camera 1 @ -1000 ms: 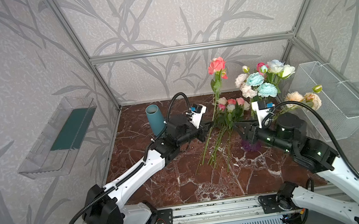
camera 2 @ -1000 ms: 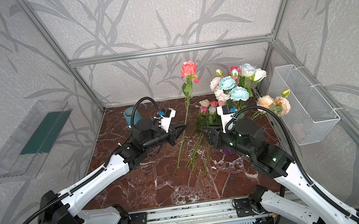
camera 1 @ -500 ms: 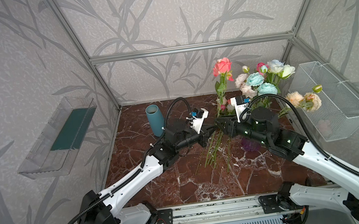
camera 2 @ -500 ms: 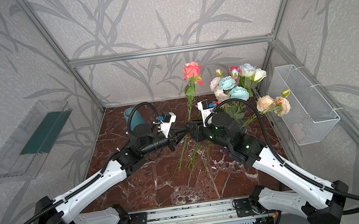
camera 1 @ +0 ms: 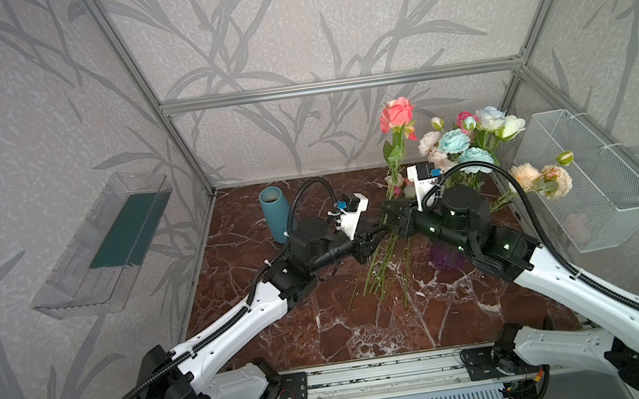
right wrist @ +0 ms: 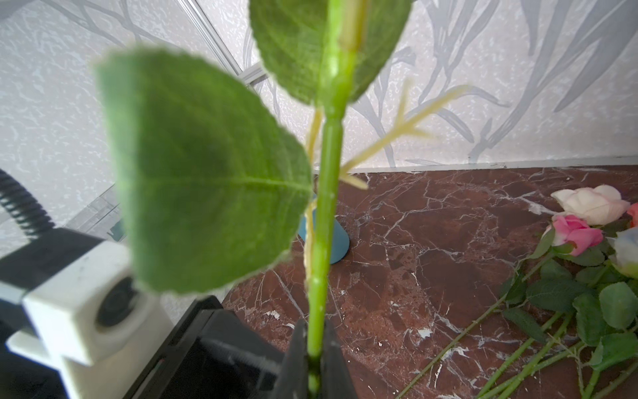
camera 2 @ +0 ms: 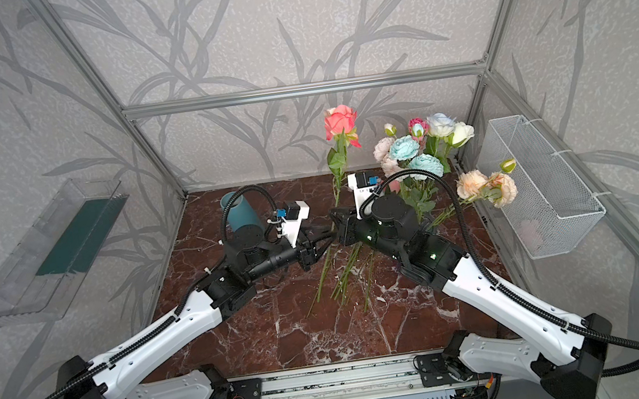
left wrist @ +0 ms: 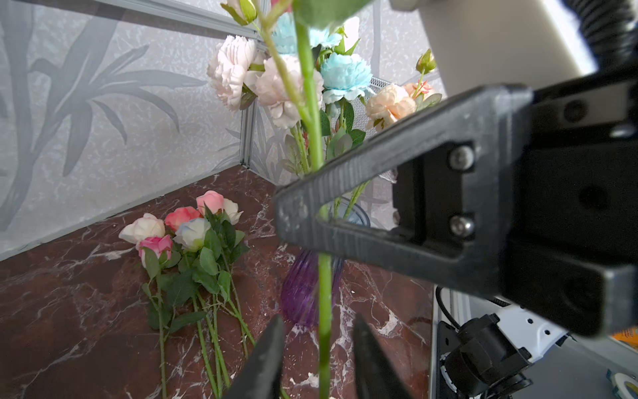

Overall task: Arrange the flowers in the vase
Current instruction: 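Carry the pink rose upward with the right gripper over the vase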

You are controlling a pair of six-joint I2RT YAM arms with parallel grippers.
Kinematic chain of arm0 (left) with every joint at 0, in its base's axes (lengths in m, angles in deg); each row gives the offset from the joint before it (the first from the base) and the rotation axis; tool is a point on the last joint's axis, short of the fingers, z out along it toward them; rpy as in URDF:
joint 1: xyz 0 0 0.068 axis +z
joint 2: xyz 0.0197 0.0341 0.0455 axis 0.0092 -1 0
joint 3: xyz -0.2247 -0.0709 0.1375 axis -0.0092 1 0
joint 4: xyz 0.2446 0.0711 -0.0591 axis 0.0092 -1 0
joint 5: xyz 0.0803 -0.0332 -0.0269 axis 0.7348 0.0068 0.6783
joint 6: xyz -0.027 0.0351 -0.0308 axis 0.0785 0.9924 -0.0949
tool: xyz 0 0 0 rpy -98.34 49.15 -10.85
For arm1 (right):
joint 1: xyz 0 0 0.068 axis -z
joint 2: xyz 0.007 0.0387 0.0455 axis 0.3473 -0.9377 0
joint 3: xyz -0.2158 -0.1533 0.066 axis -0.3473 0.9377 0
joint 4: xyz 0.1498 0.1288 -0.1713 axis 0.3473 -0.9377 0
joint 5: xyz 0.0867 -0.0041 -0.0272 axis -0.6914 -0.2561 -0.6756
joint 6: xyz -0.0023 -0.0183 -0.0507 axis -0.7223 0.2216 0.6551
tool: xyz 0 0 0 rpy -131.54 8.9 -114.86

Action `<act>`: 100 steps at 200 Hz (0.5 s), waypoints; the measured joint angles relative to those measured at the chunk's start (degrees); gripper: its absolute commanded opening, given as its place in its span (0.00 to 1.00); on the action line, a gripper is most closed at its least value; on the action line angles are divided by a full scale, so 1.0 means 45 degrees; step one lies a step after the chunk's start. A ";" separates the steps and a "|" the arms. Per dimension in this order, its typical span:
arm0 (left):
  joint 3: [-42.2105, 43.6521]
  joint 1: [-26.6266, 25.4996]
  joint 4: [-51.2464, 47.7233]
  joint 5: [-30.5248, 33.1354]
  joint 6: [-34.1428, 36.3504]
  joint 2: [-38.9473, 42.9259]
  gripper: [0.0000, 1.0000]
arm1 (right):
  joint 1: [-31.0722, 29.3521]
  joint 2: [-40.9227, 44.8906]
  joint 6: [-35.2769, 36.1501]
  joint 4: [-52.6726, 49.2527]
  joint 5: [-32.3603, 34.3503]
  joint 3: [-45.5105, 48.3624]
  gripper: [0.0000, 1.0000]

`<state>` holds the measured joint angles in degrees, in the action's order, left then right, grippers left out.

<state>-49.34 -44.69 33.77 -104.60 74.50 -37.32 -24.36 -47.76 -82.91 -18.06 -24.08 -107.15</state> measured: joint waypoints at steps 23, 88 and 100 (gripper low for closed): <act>0.0291 0.0000 0.0000 0.1083 -0.0053 0.0238 0.67 | 0.0000 0.0219 0.0607 -0.0510 0.0607 -0.0359 0.02; 0.1336 0.0010 0.0631 0.6159 0.0015 0.1671 0.69 | 0.0000 0.2497 0.4401 -0.2730 0.5017 -0.3041 0.02; 0.1423 0.0015 0.0704 0.6747 0.0015 0.1705 0.69 | 0.0000 0.2885 0.5265 -0.2744 0.5892 -0.3463 0.02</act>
<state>-42.94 -44.62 36.94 -74.24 74.57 -29.65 -24.36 -34.78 -59.22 -30.41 2.44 -122.73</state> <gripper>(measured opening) 0.688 0.069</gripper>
